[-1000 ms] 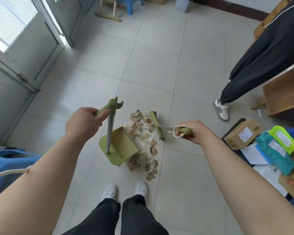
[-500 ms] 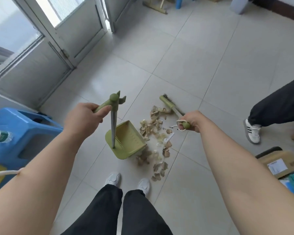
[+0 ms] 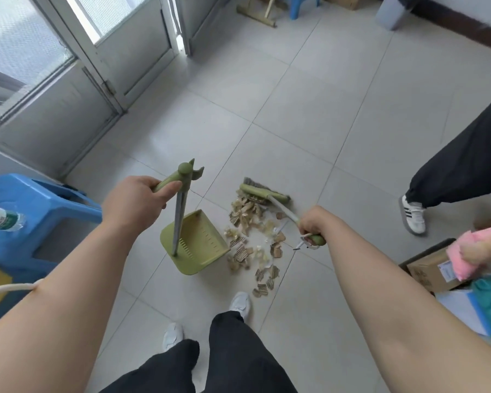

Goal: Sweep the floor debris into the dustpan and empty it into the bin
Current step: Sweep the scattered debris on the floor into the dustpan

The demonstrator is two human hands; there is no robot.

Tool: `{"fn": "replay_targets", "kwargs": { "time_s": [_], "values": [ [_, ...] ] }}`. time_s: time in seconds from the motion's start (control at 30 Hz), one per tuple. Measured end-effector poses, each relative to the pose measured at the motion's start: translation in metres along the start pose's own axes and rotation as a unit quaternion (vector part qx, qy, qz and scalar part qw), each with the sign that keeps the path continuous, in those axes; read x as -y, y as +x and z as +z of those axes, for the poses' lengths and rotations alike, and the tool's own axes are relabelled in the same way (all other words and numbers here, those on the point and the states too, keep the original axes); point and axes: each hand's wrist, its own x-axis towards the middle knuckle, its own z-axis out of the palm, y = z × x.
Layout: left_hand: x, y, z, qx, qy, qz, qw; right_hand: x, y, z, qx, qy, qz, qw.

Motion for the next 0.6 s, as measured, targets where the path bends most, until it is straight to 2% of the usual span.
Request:
{"fn": "replay_targets", "kwargs": {
  "time_s": [0.2,0.27,0.43,0.6],
  "values": [
    [0.032,-0.013,-0.014,0.021,0.000,0.031,0.999,-0.018,-0.029,0.051,0.035,0.009,0.085,0.996],
    [0.046,-0.019,-0.021,0.025,-0.004,0.045,0.999,-0.024,-0.035,0.074,0.021,0.017,0.082,0.996],
    [0.081,-0.033,-0.042,0.032,-0.007,0.069,0.997,-0.038,-0.061,0.121,-0.130,0.029,0.043,0.990],
    [0.113,-0.044,-0.061,0.039,-0.005,0.079,0.996,-0.041,-0.088,0.154,-0.196,0.136,0.037,0.970]
  ]
}}
